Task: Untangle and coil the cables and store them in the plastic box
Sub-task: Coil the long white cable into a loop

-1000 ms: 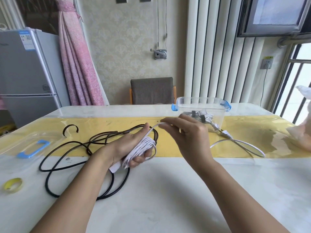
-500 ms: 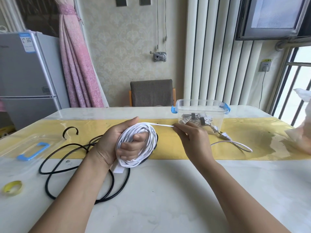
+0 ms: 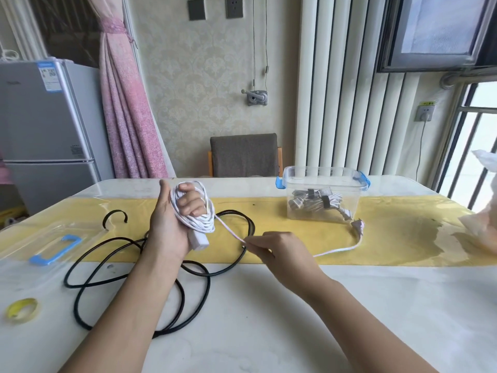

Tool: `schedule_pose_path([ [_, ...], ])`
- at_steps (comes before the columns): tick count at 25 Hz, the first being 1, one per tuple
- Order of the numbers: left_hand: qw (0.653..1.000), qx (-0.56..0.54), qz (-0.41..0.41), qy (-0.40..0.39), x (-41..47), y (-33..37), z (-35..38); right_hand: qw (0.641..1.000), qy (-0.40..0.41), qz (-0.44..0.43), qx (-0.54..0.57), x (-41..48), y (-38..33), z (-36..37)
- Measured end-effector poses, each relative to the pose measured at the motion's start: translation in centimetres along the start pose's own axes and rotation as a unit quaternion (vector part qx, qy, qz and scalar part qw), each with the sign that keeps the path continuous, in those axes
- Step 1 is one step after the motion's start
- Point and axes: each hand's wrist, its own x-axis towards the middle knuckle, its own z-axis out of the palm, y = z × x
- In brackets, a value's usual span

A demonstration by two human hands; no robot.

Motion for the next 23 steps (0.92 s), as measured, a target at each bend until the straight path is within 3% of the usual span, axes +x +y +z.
schedule_pose_path([
  [3,0.945,0.197,0.178,0.19,0.0,-0.9,1.1,0.998,-0.045,-0.044,0.012,-0.1,-1.5,0.7],
  [6,0.859,0.36,0.244,0.269,-0.1,-1.4,1.4,0.996,-0.052,-0.077,-0.018,-0.1,-2.0,0.7],
  [9,0.777,0.505,0.299,0.227,0.2,-1.1,0.2,0.997,-0.034,-0.074,-0.004,-0.1,-2.0,0.0],
  [10,0.735,0.564,0.319,0.202,0.4,-0.9,-0.4,0.997,-0.027,-0.076,0.003,-0.1,-2.1,-0.2],
  [14,0.483,0.815,0.291,0.134,0.7,-0.5,-2.7,0.993,0.006,-0.117,-0.01,-0.2,-2.9,-0.4],
  [16,0.435,0.863,0.246,0.075,0.8,-0.9,-2.8,0.992,0.038,-0.123,0.001,-0.1,-3.0,-0.7],
  [18,0.44,0.878,0.186,0.012,0.6,-1.7,-2.8,0.988,0.081,-0.126,0.027,-0.1,-3.1,-1.1],
  [19,0.483,0.864,0.142,0.003,0.3,-2.3,-2.7,0.986,0.106,-0.127,0.035,-0.1,-3.1,-1.5],
  [21,0.631,0.775,-0.002,0.036,-0.4,-3.5,-2.0,0.979,0.163,-0.115,0.046,0.2,-2.7,-2.1],
  [22,0.678,0.729,-0.077,0.054,-0.7,-3.8,-1.5,0.975,0.193,-0.098,0.055,0.4,-2.4,-2.4],
  [23,0.704,0.694,-0.136,0.062,-0.9,-4.0,-1.2,0.97,0.222,-0.076,0.065,0.5,-1.9,-2.8],
])
